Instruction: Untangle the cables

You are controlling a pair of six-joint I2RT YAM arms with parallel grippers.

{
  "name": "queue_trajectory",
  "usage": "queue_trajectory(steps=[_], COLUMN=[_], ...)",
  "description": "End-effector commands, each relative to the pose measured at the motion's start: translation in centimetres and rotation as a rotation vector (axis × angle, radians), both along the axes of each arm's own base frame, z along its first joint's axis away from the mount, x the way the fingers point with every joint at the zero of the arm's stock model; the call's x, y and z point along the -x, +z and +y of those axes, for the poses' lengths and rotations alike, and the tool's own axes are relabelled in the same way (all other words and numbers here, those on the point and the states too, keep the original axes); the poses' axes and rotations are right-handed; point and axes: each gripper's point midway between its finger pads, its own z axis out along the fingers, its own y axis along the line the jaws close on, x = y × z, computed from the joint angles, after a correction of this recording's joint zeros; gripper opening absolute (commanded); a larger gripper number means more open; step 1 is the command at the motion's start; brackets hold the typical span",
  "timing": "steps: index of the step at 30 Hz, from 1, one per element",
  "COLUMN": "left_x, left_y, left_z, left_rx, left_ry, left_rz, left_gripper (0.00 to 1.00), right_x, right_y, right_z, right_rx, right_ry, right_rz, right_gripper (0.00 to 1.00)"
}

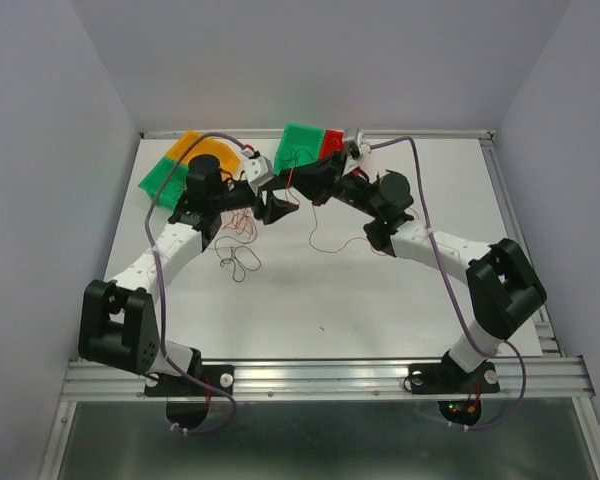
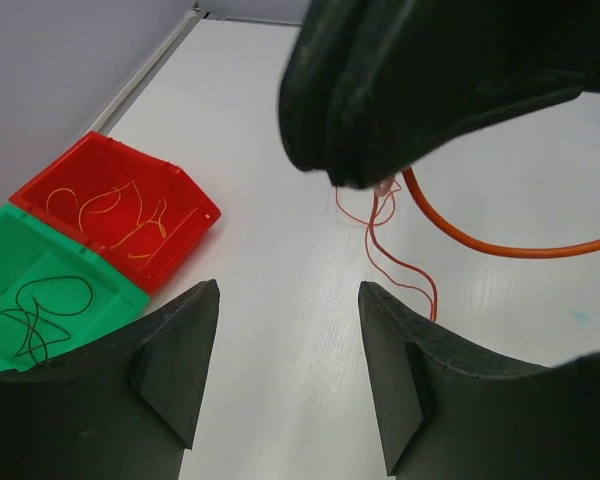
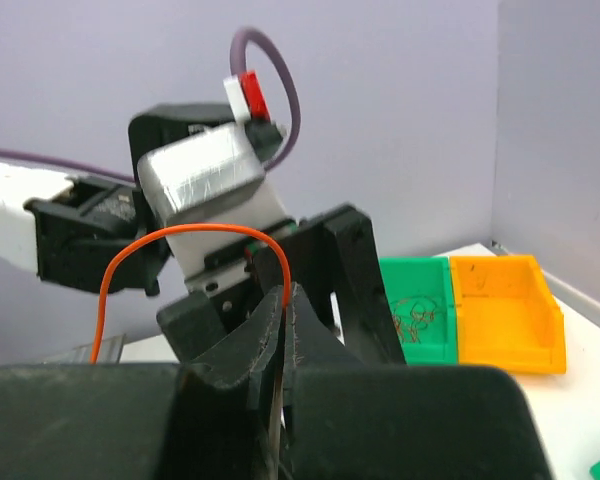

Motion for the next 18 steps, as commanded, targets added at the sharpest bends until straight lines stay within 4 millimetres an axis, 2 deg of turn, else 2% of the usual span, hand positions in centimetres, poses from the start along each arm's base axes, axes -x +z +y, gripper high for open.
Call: queue_trajectory(steps=[1,8,14,18], left_x=[1.5,1.8,2.4,2.3], left_y=[2.3,0.6,0.3,-0.3], left_z=[-1.1,-3.0,-4.6,-5.0], left_rx=[0.070,0.075,0.099,0.106], left_ry=[-0.069,-0.128,-0.190,-0.212], left_rz=[-0.087,-0.017,0.058,0.091], left_gripper=[0.69,0.69,0.68,0.68], right_x=[1.4,2.3,4.9,5.7], right_y=[6.3,7.7,9.4,10.3], right_z=[-0.4,-0.8,-2.3,-2.8], right_rx=[-0.113,-0.178,-0.289,-0.321], right_ry=[-0.003,0.009,0.049,0.068], right_rz=[-0.099,-0.127,-0.225,-0.248], right_gripper=[0.01,0.01,0.01,0.01])
